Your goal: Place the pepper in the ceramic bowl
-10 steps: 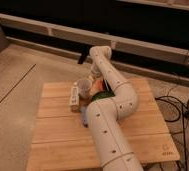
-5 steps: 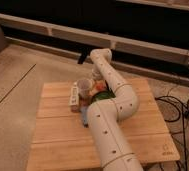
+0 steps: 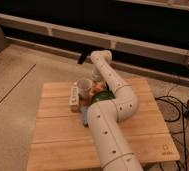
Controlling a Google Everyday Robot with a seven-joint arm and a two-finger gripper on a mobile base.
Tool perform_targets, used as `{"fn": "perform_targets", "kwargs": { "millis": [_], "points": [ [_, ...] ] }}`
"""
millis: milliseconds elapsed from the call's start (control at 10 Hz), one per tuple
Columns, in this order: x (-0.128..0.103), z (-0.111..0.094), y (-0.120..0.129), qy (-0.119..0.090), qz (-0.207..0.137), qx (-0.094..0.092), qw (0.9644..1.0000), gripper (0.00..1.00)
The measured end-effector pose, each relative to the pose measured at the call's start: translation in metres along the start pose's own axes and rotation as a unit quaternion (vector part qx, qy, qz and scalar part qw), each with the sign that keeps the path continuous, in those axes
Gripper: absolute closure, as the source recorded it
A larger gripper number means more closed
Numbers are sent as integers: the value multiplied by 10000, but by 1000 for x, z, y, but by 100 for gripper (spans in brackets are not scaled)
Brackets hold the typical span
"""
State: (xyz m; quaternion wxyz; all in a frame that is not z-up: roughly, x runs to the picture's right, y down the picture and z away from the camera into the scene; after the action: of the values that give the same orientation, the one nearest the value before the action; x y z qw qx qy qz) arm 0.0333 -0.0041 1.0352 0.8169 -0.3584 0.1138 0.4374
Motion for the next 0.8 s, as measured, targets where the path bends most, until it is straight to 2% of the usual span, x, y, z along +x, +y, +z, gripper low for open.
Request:
{"fn": "perform_targets", "kwargs": {
  "millis": [200, 300, 400, 600, 700, 800],
  "points": [
    [-1, -3, -2, -64, 16, -7, 10000, 90],
    [-2, -4, -2, -80, 30, -16, 10000, 96],
    [-4, -6, 0, -113, 65, -37, 9999, 100],
    [-2, -12, 1, -160, 219, -143, 9995, 100],
    [-2, -17, -1, -195, 275, -149, 9993, 100],
    [-2, -30, -9, -289, 365, -66, 9989, 100]
  ]
}}
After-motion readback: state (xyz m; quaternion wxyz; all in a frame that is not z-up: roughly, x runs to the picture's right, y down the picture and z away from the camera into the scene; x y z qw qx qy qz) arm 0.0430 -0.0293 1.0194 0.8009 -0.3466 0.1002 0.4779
